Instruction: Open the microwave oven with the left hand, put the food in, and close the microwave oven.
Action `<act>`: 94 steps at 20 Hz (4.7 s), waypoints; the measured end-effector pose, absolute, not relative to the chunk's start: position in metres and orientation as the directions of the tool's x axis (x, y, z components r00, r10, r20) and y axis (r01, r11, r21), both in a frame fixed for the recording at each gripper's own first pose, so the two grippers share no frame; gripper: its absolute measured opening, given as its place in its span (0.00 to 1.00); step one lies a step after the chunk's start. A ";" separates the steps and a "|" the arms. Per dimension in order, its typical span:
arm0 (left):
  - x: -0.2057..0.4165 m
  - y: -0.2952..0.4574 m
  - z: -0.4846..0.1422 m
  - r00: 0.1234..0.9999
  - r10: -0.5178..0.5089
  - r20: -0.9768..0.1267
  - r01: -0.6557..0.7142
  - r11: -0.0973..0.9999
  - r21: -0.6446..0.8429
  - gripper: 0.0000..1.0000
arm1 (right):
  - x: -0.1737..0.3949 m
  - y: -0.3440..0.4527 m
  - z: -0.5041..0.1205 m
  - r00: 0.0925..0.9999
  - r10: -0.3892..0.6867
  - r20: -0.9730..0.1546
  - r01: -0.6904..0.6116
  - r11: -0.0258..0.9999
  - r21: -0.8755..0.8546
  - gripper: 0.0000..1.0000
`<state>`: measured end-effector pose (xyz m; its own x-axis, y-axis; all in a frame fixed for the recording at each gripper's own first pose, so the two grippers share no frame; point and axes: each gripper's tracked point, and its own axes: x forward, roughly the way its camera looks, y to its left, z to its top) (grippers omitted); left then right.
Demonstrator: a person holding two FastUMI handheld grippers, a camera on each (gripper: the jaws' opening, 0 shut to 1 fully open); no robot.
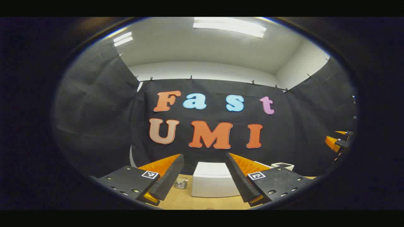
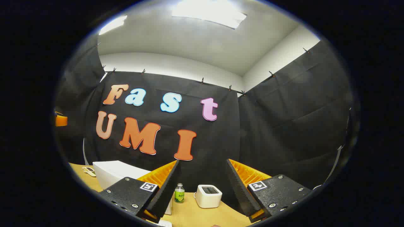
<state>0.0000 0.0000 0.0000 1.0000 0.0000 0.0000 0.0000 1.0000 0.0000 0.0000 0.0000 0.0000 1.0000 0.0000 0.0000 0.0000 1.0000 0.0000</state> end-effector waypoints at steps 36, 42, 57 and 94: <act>0.054 -0.211 -0.169 0.942 -0.231 -0.242 0.245 0.969 0.030 0.87 | -0.008 -0.048 -0.083 0.988 0.058 -0.141 -0.052 0.998 0.048 0.87; 0.070 -0.256 -0.258 0.912 -0.240 -0.332 0.268 0.963 0.040 0.87 | -0.027 -0.058 -0.134 0.976 0.064 -0.208 -0.050 0.996 0.070 0.87; 0.117 -0.263 -0.367 0.890 -0.090 -0.447 0.143 0.986 0.086 0.57 | -0.038 -0.087 -0.215 0.939 0.035 -0.343 -0.006 0.996 0.086 0.87; 0.106 -0.251 -0.389 0.872 -0.054 -0.486 0.106 0.991 0.081 0.81 | -0.042 -0.070 -0.259 0.911 0.056 -0.409 -0.026 0.997 0.079 0.87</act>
